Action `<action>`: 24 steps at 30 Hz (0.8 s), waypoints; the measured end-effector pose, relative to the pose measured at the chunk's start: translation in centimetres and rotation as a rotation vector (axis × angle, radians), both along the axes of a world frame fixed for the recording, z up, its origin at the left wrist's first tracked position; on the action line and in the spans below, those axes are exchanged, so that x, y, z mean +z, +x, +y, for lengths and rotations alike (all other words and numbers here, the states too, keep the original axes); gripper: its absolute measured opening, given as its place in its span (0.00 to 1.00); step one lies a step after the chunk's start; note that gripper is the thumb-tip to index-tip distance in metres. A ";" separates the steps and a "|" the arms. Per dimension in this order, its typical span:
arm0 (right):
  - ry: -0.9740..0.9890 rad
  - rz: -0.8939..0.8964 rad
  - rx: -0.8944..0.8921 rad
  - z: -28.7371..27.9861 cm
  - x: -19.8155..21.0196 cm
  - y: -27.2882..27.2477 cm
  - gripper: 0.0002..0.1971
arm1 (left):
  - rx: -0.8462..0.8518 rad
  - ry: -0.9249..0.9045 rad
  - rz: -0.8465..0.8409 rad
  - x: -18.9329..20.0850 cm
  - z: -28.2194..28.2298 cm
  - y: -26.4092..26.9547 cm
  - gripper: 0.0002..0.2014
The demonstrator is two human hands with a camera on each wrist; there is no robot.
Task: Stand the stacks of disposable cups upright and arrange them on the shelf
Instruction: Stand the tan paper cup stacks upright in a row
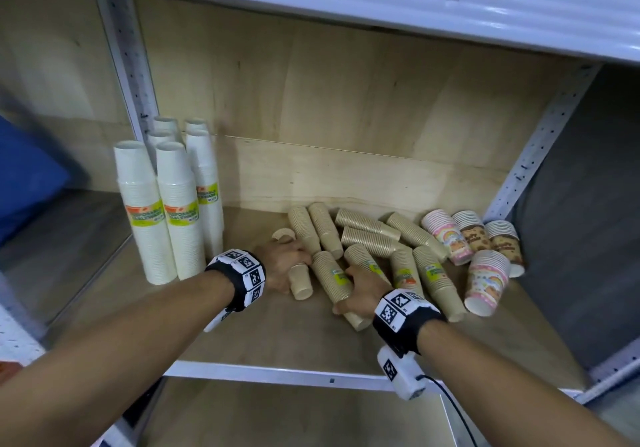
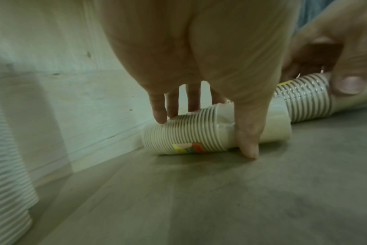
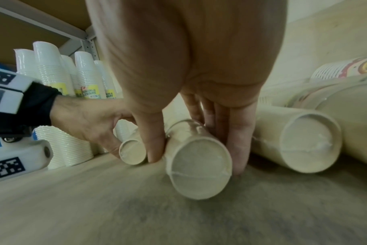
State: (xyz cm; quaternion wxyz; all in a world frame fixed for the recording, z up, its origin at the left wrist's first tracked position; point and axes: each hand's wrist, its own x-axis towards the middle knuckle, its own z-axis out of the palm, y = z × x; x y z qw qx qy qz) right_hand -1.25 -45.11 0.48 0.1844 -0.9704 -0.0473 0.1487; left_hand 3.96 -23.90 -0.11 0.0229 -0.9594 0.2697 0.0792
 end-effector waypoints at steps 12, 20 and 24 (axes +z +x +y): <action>-0.145 -0.002 0.073 -0.2 6.2 3.1 0.28 | 0.096 -0.199 -0.077 2.4 -1.0 0.0 0.24; -0.160 -0.124 0.115 2.2 11.1 5.9 0.21 | 0.336 -0.386 -0.099 5.8 0.3 1.1 0.17; -0.124 -0.166 0.154 3.9 13.0 6.9 0.20 | 0.442 -0.449 -0.063 7.9 1.0 2.2 0.18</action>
